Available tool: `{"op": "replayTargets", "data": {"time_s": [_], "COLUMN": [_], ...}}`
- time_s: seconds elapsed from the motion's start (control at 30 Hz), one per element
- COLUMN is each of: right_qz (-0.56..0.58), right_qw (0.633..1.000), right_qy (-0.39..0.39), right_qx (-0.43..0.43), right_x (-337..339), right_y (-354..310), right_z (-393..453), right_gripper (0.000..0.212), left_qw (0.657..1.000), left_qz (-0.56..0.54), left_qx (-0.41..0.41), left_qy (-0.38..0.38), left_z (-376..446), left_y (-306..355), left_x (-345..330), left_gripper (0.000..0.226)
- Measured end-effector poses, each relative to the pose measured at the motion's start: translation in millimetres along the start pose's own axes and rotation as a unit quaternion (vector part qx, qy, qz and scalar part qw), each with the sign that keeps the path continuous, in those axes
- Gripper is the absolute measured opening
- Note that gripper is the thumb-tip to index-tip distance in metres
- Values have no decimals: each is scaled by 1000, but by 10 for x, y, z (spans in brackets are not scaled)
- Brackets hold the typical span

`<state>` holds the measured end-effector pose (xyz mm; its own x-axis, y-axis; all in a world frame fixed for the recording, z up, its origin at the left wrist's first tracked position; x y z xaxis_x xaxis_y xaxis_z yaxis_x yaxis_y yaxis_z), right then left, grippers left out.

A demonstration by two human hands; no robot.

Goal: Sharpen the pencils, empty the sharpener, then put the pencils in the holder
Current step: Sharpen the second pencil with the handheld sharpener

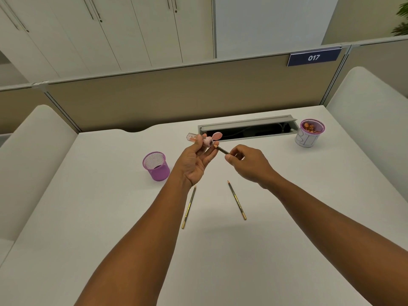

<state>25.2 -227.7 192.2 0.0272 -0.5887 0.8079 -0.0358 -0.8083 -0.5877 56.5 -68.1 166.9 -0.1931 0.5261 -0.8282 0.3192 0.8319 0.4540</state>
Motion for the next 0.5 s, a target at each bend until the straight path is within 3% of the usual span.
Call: {"op": "replayTargets", "data": {"time_s": [0.2,0.4,0.5], "right_qz": [-82,-93,-168], "right_qw": [995,992,975], "right_qy": [47,66,119], "right_qx": [35,50,82], "right_x": [60,82,149], "right_y": [-63,-106,-188], "right_z": [-3,-1,-34], "right_gripper": [21,15,18], "left_qw": [998,998,998], "left_qz": [47,52,64], "left_qx": [4,3,-3], "left_qy": [27,23,28], "left_z": [29,60,68], "left_y": [-55,-38,-55], "left_x": [56,39,28], "left_gripper": [23,20,20]}}
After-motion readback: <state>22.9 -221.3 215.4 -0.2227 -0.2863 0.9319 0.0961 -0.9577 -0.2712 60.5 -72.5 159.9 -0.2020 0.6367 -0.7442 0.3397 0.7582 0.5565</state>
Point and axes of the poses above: each hand's wrist, its own z-axis towards the middle knuckle, its own x-axis out of the back of the hand, y = z × x, the point moved 5 cm from there along z, towards the middle knuckle, and after that the axes turned 15 degrees about -z, right-handed, at the moved point
